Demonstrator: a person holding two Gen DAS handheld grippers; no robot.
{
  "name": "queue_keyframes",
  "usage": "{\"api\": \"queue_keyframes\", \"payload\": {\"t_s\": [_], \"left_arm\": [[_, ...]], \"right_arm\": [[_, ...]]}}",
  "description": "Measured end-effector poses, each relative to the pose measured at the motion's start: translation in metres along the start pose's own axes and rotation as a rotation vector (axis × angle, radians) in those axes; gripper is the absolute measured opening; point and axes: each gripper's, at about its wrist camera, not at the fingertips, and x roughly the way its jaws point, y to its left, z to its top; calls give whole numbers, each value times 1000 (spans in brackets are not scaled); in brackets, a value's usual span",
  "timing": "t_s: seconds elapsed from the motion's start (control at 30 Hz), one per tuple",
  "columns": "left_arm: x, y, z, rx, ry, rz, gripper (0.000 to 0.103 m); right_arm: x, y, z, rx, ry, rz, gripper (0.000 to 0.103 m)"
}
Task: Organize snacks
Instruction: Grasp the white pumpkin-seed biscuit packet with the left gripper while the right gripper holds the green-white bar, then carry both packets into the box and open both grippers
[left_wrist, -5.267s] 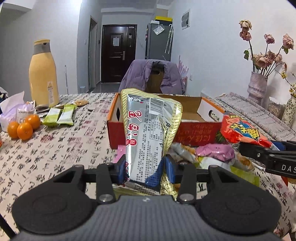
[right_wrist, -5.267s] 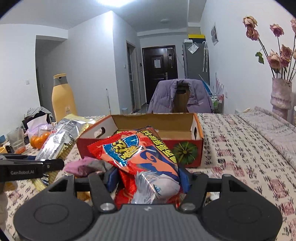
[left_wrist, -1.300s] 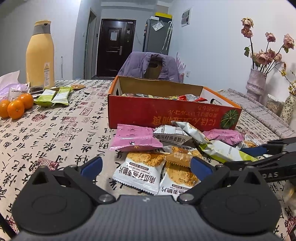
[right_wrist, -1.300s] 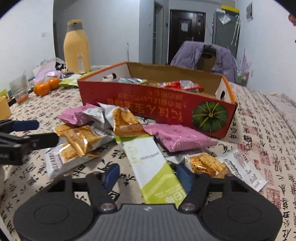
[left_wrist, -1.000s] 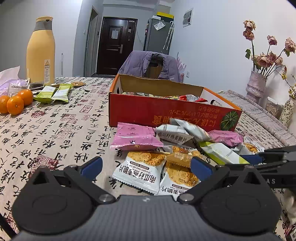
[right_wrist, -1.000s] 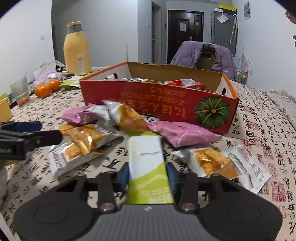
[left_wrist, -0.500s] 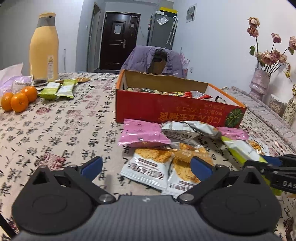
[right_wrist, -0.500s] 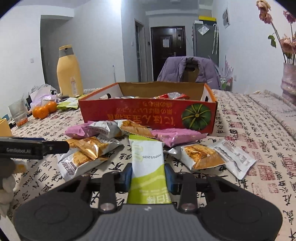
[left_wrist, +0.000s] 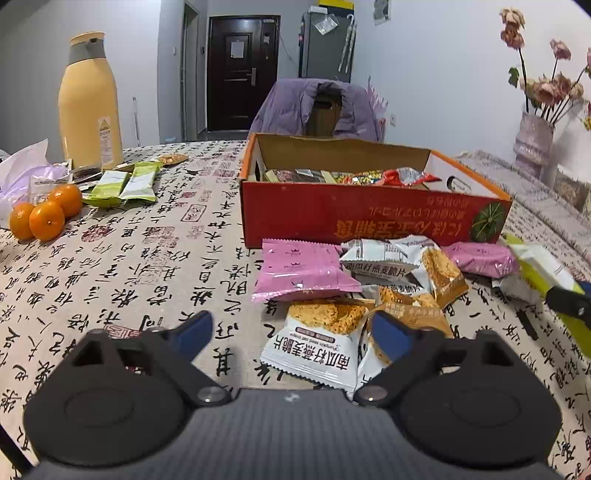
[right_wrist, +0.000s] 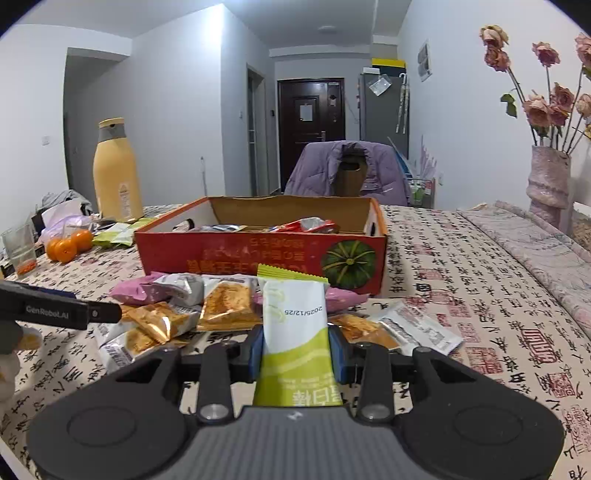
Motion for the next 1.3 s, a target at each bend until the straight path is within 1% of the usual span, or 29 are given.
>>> {"api": "queue_keyframes", "payload": {"t_s": [0.07,0.17,0.27,0.33,0.37,0.4,0.47,0.53,0.6,0.8,1.0,1.17,1.3], "left_arm": [[5,-2,0,10,16,2,85],[15,-3,1,11,48,-13,84],[19,-2,2,-21,59,-42,84],[22,-2,2,-27,59,-44,83],[22,-2,2,-28,58,-48,79],[23,-3,2,-29,59,-56,70],[25,-4,2,-23,69,-62,60],[23,-5,1,-16,63,-75,46],[20,-4,0,-23,59,-88,41],[7,-5,-10,-15,28,-77,41],[-21,-5,-13,-4,-39,-61,41],[-41,-5,0,0,-108,-69,41],[-50,-11,16,10,-155,-74,41]], "right_arm": [[-1,-4,0,9,0,-8,35],[-2,-7,-1,20,-4,-13,35],[-4,-9,-2,30,-11,-16,35],[-3,-10,-3,34,-9,-16,35],[-3,-10,-4,35,-8,-15,35],[-3,-10,-4,36,-7,-13,35],[-2,-9,-4,34,-7,-8,35],[-3,-9,-5,36,-8,-4,35],[-2,-8,-6,37,-7,-1,35],[-1,-8,-7,42,-2,4,35],[-2,-6,-7,44,-10,10,35],[-4,-5,-3,42,-23,16,35],[-5,-2,4,30,-43,21,35]]}}
